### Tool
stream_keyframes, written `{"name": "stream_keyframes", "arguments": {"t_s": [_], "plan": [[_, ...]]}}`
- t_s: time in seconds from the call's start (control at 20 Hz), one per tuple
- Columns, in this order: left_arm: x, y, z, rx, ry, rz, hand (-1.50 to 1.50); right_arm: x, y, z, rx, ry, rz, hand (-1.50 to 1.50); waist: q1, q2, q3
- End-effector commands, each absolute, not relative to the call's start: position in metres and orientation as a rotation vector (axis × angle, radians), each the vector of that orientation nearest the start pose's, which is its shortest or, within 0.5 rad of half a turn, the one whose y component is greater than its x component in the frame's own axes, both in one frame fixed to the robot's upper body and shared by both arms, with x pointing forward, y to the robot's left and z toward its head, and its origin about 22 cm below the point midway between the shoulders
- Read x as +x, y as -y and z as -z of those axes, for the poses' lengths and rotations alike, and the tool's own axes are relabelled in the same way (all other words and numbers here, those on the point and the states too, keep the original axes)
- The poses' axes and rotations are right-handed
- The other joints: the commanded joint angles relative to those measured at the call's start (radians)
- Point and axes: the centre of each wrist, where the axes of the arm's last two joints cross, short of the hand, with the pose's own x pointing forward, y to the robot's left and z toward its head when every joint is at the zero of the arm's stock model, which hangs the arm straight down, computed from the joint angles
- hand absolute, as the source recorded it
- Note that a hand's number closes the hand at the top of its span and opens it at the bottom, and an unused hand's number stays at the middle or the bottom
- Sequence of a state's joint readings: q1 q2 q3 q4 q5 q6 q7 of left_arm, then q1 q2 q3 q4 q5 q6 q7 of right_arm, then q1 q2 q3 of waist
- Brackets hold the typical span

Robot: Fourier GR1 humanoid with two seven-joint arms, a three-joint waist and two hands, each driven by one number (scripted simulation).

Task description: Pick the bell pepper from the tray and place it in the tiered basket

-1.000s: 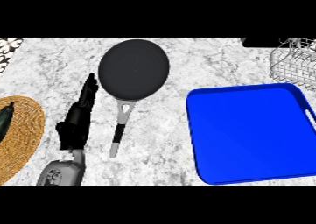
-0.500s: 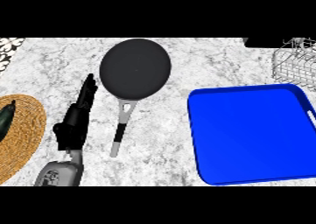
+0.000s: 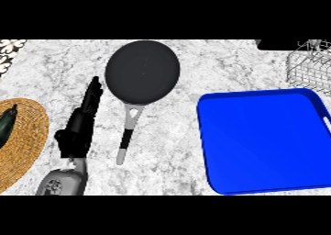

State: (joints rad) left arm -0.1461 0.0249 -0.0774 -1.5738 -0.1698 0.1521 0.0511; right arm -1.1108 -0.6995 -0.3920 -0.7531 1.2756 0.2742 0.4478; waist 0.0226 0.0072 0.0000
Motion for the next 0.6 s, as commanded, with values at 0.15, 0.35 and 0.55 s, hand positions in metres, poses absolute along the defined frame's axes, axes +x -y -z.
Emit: {"name": "stream_keyframes", "arguments": {"t_s": [0.15, 0.35, 0.55], "plan": [[0.285, -0.209, -0.032, 0.163, 1.656, 0.119, 0.00, 0.409, 0.423, -0.261, -1.325, 0.874, -0.200, -1.50, -0.006, 0.007, 0.001], [0.275, -0.187, -0.025, 0.175, 1.672, 0.138, 0.00, 0.410, 0.430, -0.262, -1.240, 0.976, -0.166, -1.50, -0.004, 0.002, 0.001], [0.274, -0.198, -0.037, 0.169, 1.671, 0.110, 0.00, 0.394, 0.452, -0.292, -1.200, 1.097, -0.005, -1.50, -0.004, -0.003, 0.001]]}}
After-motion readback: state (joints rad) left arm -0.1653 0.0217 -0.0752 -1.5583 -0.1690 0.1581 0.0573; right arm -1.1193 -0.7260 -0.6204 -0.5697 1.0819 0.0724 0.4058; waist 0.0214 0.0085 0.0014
